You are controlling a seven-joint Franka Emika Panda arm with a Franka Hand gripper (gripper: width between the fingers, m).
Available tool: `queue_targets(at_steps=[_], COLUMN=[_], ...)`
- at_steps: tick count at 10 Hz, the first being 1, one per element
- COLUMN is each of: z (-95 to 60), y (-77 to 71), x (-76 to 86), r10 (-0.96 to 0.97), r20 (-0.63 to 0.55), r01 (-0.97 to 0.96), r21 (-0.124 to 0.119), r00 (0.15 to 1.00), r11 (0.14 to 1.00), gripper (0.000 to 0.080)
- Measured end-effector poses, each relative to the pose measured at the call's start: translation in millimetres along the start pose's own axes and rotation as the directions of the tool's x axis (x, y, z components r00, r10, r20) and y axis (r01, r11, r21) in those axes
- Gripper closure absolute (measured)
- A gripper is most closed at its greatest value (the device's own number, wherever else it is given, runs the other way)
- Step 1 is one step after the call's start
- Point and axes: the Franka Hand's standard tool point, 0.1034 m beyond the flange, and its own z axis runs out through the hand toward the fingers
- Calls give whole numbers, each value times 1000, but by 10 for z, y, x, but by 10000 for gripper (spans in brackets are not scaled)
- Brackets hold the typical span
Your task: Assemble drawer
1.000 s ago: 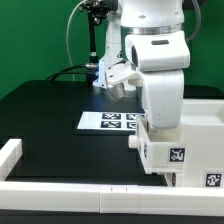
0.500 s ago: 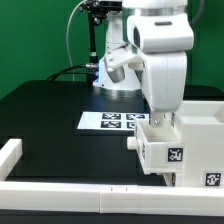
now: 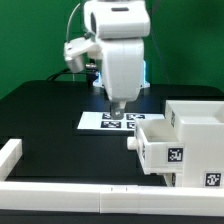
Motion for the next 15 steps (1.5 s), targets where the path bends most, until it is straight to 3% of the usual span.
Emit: queue_targets(at_steps=[4, 8, 15], z=[288, 334, 349], y=[60, 37, 78], x=[134, 332, 748], r10=[4, 104, 100], r20=[-37, -28, -22], r01=[-4, -104, -100], r21=[3, 22, 33], r00=[999, 994, 995], r11=[1000, 994, 994], gripper=[150, 151, 151])
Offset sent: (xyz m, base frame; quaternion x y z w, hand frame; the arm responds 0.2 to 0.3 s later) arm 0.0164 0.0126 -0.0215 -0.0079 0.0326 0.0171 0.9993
